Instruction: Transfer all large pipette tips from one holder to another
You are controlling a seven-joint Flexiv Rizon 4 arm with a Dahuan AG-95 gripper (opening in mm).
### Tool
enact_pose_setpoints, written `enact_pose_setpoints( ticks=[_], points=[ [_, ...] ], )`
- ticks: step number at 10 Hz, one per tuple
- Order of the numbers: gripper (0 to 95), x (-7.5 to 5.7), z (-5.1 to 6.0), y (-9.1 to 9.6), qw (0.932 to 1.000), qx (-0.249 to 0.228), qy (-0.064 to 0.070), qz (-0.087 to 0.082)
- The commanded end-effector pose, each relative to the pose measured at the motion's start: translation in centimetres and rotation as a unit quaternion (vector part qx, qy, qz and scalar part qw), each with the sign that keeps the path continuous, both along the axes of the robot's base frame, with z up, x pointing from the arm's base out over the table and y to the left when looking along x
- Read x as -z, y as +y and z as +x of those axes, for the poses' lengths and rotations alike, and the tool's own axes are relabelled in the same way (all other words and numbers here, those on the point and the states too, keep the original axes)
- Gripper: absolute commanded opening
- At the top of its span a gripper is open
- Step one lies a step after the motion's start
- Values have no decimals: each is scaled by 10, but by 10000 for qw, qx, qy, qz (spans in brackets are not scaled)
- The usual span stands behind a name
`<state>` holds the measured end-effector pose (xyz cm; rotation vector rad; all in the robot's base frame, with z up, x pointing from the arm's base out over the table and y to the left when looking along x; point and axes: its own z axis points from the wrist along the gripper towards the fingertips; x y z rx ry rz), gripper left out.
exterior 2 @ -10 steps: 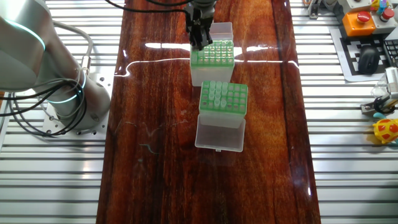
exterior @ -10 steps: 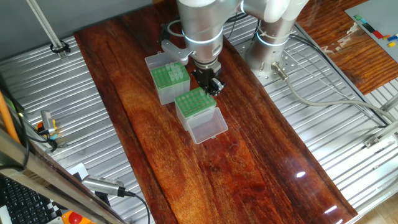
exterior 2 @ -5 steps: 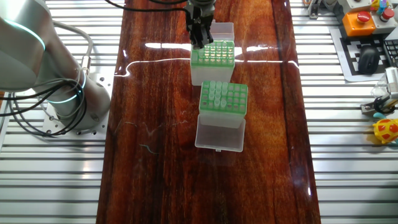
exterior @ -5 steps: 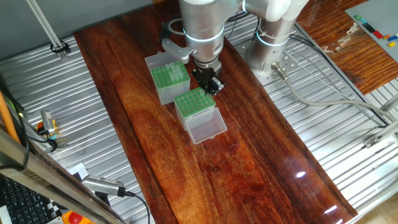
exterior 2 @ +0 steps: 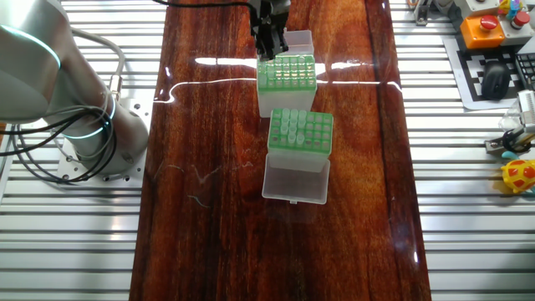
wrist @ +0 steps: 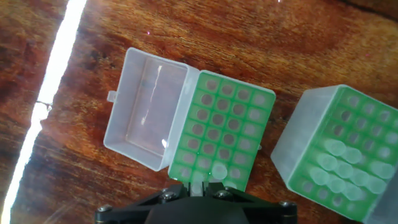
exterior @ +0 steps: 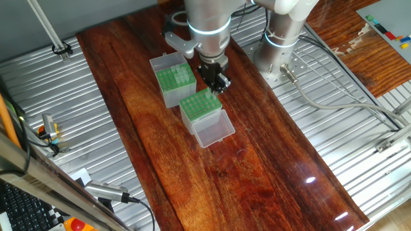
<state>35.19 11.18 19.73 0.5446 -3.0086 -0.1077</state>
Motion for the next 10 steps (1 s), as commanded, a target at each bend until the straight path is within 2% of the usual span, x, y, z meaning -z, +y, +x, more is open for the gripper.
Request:
enact_pose_setpoints(
  ticks=[1, 4, 10],
  points=[
    [0, -12, 2, -1, 10000, -33, 16, 0],
    [0, -36, 4, -2, 10000, -73, 45, -4],
    [0, -68, 4, -3, 9999, -123, 46, -13]
  ],
)
